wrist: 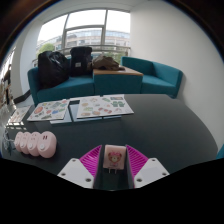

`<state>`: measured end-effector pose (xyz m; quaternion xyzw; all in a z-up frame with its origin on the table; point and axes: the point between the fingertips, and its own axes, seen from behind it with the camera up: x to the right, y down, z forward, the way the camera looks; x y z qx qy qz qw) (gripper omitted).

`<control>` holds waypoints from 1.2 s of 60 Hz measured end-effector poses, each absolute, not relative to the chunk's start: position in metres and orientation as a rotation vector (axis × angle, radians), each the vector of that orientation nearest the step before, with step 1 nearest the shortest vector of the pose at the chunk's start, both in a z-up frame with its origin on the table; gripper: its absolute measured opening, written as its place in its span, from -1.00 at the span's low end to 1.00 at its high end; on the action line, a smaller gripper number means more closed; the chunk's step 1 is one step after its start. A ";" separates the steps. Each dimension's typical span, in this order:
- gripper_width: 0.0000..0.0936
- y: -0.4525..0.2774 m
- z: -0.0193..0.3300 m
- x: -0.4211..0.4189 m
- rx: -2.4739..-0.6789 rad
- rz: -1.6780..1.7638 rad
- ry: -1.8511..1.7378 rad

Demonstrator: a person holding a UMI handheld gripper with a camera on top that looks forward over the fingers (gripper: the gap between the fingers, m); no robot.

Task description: Unplug charger

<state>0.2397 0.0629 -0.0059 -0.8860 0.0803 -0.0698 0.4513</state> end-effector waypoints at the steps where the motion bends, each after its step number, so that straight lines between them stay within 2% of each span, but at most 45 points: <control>1: -0.10 0.062 -0.010 0.239 -2.202 -0.173 0.204; 9: 0.01 0.065 -0.002 0.234 -2.187 -0.161 0.195; 13: 0.23 0.064 0.014 0.229 -2.148 -0.155 0.186; 17: 0.55 0.058 0.038 0.223 -2.113 -0.173 0.179; 20: 0.64 0.052 0.061 0.217 -2.079 -0.181 0.173; 29: 0.65 0.022 0.138 0.187 -1.976 -0.167 0.181; 37: 0.66 -0.021 0.183 0.153 -1.934 -0.115 0.192; 55: 0.68 -0.100 0.199 0.081 -1.937 -0.061 0.095; 72: 0.69 -0.134 0.203 0.060 -1.935 -0.026 0.069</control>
